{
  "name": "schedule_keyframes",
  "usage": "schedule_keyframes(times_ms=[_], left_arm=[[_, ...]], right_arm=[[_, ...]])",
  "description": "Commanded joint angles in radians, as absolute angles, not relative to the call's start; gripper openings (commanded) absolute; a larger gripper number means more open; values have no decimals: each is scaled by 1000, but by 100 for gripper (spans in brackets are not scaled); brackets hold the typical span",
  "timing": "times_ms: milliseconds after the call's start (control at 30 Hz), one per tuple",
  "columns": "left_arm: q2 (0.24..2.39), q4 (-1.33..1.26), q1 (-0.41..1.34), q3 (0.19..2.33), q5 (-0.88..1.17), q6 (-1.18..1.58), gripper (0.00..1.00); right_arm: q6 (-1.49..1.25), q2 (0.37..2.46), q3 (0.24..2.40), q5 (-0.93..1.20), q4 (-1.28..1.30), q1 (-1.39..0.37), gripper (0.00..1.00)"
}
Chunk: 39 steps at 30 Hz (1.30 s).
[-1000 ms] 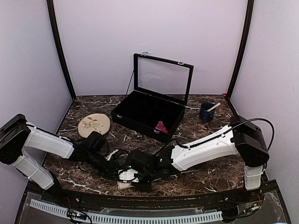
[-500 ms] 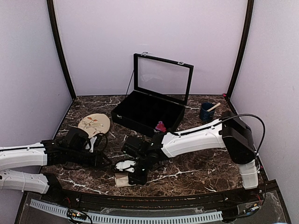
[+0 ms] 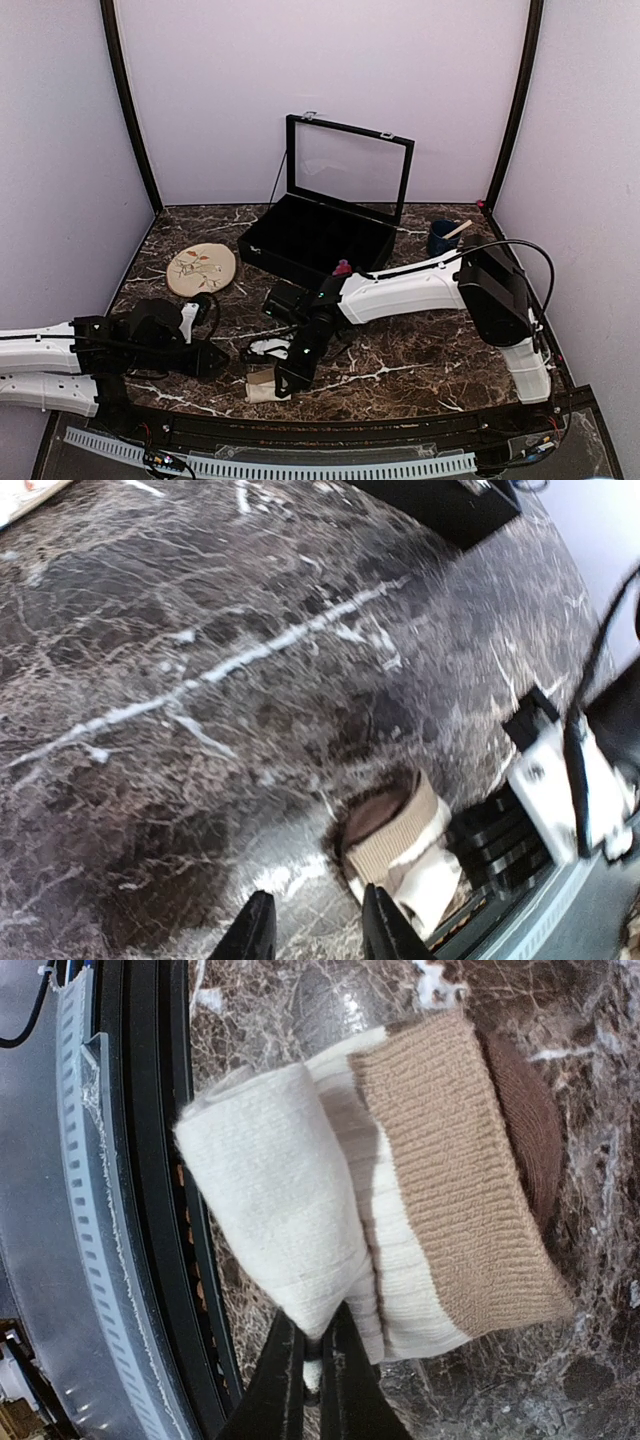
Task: Roll the socks
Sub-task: Roll the sock at the center of the board.
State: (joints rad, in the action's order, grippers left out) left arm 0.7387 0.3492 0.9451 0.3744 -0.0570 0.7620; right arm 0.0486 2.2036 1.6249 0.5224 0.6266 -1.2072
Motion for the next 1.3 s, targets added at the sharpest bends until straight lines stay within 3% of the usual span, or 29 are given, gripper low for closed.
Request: schedule_keyframes(times_ms=[0, 567, 800, 1267], left_arm=[[765, 380, 1079, 384, -214, 769, 32], [1045, 314, 1362, 534, -268, 563, 38], [1165, 301, 1388, 594, -246, 472, 46], [1321, 314, 1389, 657, -299, 363, 49]], right_arm=[[26, 2252, 1665, 598, 689, -1181, 0], [43, 2312, 1760, 670, 767, -1140, 0], [50, 2316, 1766, 684, 775, -1140, 0], [60, 2301, 1731, 696, 769, -1140, 0]])
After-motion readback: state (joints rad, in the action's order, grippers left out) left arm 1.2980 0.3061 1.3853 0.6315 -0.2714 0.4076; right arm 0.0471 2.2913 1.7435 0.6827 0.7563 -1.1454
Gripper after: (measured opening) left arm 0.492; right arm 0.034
